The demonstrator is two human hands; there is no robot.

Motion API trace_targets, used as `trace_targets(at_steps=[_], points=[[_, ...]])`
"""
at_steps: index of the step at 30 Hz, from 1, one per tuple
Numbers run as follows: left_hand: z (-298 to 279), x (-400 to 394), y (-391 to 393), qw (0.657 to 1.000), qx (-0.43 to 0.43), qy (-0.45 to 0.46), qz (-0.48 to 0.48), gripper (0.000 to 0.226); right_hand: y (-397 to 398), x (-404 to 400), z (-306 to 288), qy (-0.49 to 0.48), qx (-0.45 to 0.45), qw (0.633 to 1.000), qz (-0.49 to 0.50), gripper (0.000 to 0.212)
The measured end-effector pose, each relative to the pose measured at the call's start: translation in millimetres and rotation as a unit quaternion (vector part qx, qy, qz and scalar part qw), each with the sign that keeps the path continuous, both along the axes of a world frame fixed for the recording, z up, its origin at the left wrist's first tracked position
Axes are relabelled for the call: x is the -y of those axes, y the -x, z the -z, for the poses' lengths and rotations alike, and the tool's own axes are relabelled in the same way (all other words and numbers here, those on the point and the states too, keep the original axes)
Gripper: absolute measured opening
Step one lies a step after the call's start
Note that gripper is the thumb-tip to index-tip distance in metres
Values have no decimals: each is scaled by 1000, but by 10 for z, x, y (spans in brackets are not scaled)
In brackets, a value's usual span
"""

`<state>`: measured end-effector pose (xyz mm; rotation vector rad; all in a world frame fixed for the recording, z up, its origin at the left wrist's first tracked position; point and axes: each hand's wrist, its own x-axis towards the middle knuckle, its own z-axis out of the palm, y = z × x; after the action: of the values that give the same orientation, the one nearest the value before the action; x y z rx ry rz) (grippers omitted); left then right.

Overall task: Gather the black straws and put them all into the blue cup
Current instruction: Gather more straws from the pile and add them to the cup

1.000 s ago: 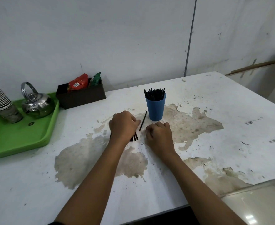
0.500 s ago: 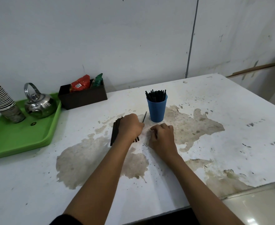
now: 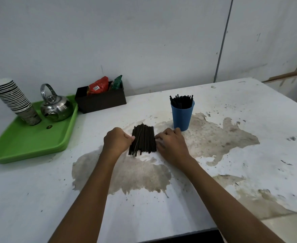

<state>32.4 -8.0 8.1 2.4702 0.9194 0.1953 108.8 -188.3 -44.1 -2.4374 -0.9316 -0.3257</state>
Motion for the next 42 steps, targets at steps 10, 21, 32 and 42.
trace_targets(at_steps=[10,21,32,42], points=[[-62,280,-256,998,-34,-44,7,70,22,-8,40,-9,-45,999,12,38],[-156,296,-432,989,-131,-42,57,62,-5,37,-41,-190,-196,961,41,51],[-74,56,-378,995,-75,55,20,58,3,33,-58,-216,-209,953,42,47],[-39,3,-282,987,-33,139,67,39,17,32,-72,-213,-211,953,44,47]])
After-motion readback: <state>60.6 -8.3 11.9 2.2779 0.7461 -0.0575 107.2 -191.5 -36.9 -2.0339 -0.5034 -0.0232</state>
